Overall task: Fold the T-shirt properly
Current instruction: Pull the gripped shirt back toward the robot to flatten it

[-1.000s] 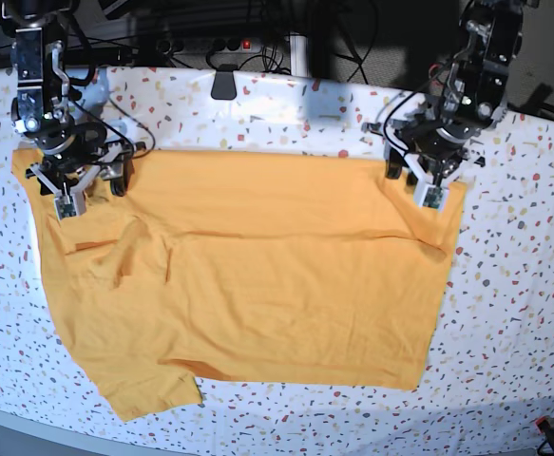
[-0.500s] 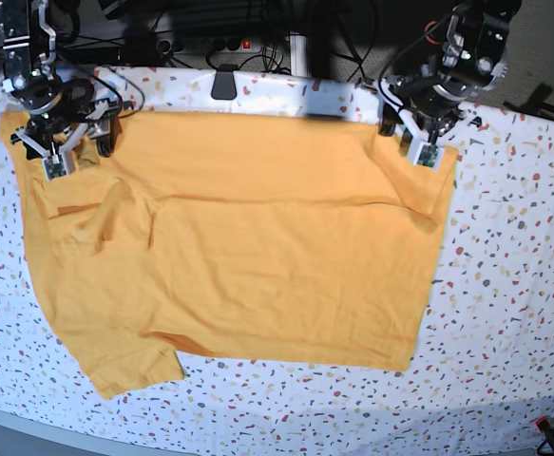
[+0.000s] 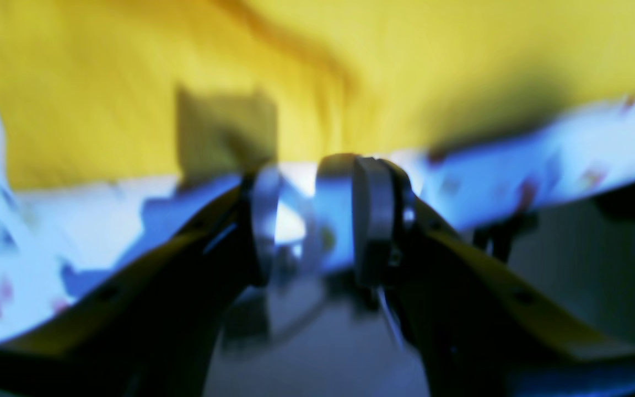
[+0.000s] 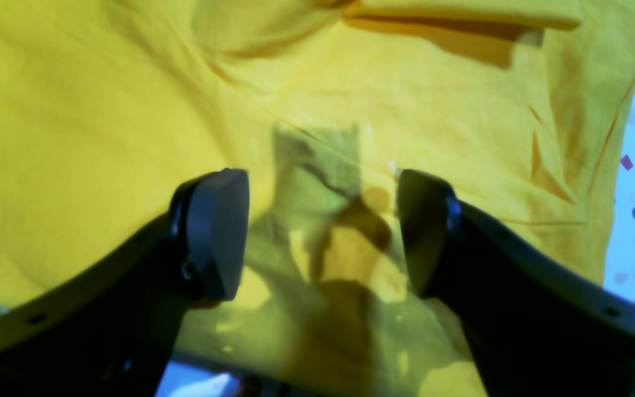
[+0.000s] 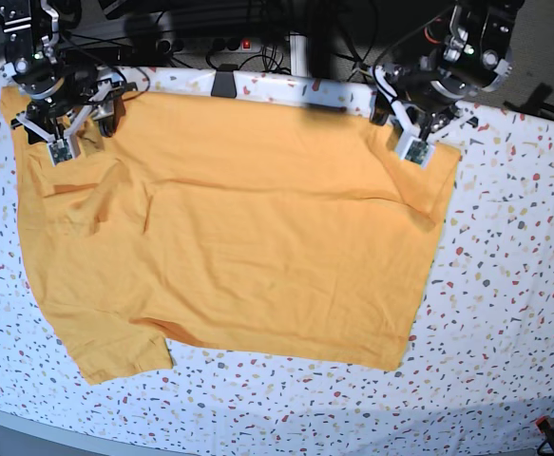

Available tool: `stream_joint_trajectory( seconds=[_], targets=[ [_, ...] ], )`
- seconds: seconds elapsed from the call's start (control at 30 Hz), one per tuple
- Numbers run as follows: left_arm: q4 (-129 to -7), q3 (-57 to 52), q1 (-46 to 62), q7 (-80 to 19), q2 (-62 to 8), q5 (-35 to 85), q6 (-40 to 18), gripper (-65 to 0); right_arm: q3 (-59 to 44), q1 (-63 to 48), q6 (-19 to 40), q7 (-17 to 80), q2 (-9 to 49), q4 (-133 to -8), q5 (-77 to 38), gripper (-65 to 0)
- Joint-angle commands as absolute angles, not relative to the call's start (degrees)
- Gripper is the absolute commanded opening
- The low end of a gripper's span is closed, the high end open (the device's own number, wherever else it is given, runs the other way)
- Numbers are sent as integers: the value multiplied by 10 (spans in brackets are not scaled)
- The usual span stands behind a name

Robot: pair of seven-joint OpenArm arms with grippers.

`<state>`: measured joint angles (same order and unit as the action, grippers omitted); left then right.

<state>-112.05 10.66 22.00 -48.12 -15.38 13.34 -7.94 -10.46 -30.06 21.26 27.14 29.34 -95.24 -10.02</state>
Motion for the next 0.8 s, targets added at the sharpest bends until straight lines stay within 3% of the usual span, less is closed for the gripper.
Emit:
stream_joint_trajectory(
  seconds=[0.0,0.1,0.3,0.47,0.77],
  targets=[
    [-1133,105,216,-451,-156,135,-82,-433,-102,-314,205,326,297,-950,-82,-229],
    [-1132,105,213,-337,-156,108,-82,-433,-102,-314,202,324,297,-950,-81,-229],
    [-1060,105,151,-299,-156,75,-81,-433,-102,-312,201,318,297,-950,-82,-229],
    [-958,105,100,-338,-153,75,-82,-433,-102,-311,201,312,293,-950,-81,-229],
    [-958,105,132,-441,-153,75,-60,-434,-102,-311,202,323,295,-958,-75,-229]
  ],
)
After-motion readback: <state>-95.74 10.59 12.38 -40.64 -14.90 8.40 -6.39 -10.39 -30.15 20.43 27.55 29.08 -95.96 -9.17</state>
